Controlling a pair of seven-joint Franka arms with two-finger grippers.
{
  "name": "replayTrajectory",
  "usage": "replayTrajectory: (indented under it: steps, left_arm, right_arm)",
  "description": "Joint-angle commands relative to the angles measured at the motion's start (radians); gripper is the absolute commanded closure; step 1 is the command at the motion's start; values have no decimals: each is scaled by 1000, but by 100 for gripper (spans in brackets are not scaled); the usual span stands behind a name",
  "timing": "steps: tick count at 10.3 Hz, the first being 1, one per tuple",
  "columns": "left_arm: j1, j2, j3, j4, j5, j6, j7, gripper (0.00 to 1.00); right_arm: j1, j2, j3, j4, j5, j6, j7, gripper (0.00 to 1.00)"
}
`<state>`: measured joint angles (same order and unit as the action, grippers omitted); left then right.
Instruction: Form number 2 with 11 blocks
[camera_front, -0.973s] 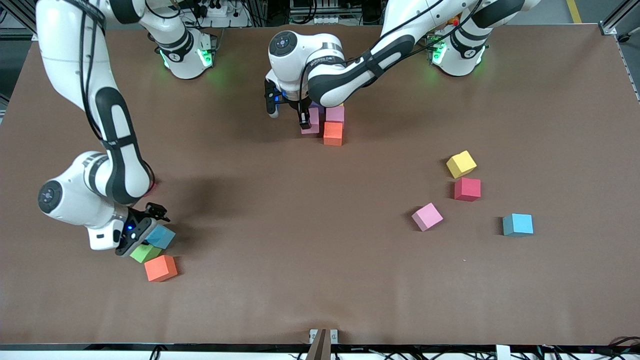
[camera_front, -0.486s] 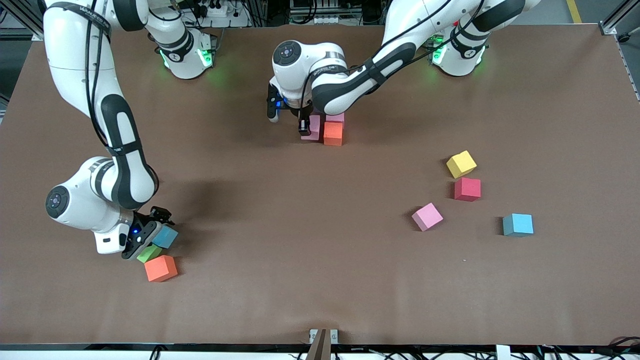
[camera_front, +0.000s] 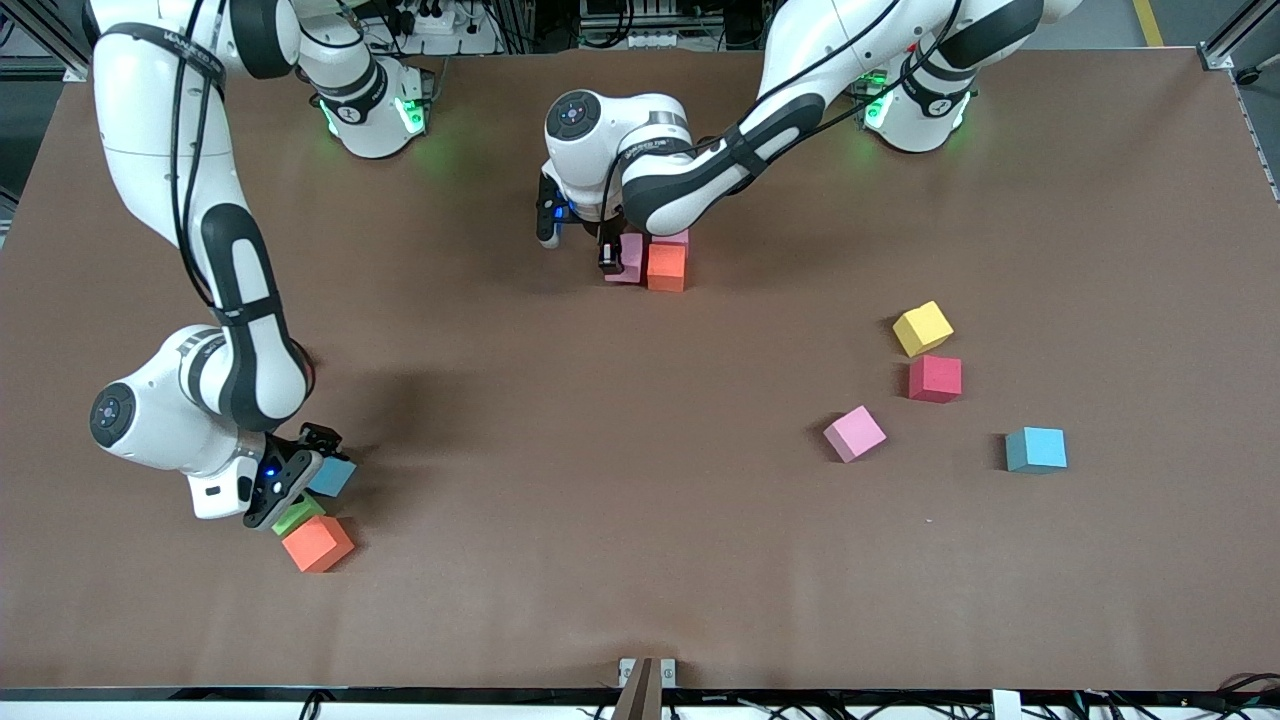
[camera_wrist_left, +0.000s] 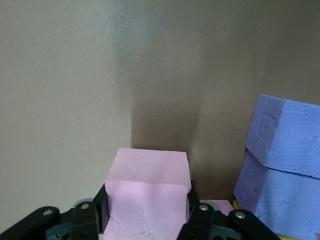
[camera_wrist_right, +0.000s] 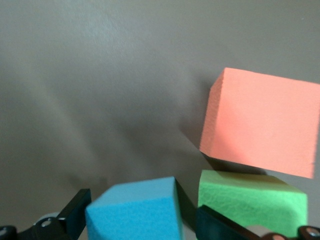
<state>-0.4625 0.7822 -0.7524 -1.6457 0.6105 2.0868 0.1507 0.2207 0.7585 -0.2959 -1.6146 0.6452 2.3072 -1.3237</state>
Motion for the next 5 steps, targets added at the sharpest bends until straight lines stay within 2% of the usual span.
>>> replayTrajectory:
  steps: [1, 3, 5]
  left_arm:
    - [-38, 2, 34, 17, 25, 7, 9, 100]
    - [-36, 5, 38, 17, 25, 7, 9, 100]
    - [-38, 6, 41, 15, 38, 7, 9, 100]
  right_arm:
    - [-24, 25, 18, 41, 64, -49, -32, 0]
    - [-27, 25, 20, 44, 18, -29, -101, 0]
    - [-49, 25, 20, 32, 19, -15, -130, 0]
